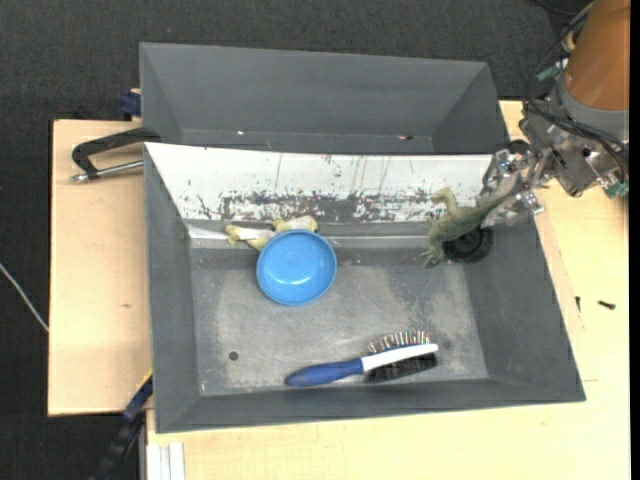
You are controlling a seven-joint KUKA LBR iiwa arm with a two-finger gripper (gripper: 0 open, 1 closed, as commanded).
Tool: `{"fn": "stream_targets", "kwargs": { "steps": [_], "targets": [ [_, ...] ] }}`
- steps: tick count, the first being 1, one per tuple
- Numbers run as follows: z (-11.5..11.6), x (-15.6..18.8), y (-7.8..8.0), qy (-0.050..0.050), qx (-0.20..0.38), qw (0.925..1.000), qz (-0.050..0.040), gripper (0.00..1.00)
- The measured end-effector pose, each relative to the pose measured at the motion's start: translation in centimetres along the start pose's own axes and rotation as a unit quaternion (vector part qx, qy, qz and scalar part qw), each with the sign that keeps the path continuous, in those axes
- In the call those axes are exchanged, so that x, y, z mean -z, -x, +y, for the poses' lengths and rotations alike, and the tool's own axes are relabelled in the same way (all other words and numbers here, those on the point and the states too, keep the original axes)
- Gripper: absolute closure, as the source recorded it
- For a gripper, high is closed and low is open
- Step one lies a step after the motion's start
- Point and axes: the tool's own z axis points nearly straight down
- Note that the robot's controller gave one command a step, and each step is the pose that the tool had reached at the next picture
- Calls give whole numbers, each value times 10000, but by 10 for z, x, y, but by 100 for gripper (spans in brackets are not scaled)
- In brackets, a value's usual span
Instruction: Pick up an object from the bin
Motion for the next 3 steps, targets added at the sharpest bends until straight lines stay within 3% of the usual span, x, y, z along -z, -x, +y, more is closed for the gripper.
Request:
{"fn": "stream_targets", "kwargs": {
  "steps": [1,2,3],
  "targets": [
    [31,-168,-17,56,725,9973,66,100],
    [51,-148,24,22,738,9973,-3,100],
    [45,-84,19,1,733,9973,-10,100]
  ]
}}
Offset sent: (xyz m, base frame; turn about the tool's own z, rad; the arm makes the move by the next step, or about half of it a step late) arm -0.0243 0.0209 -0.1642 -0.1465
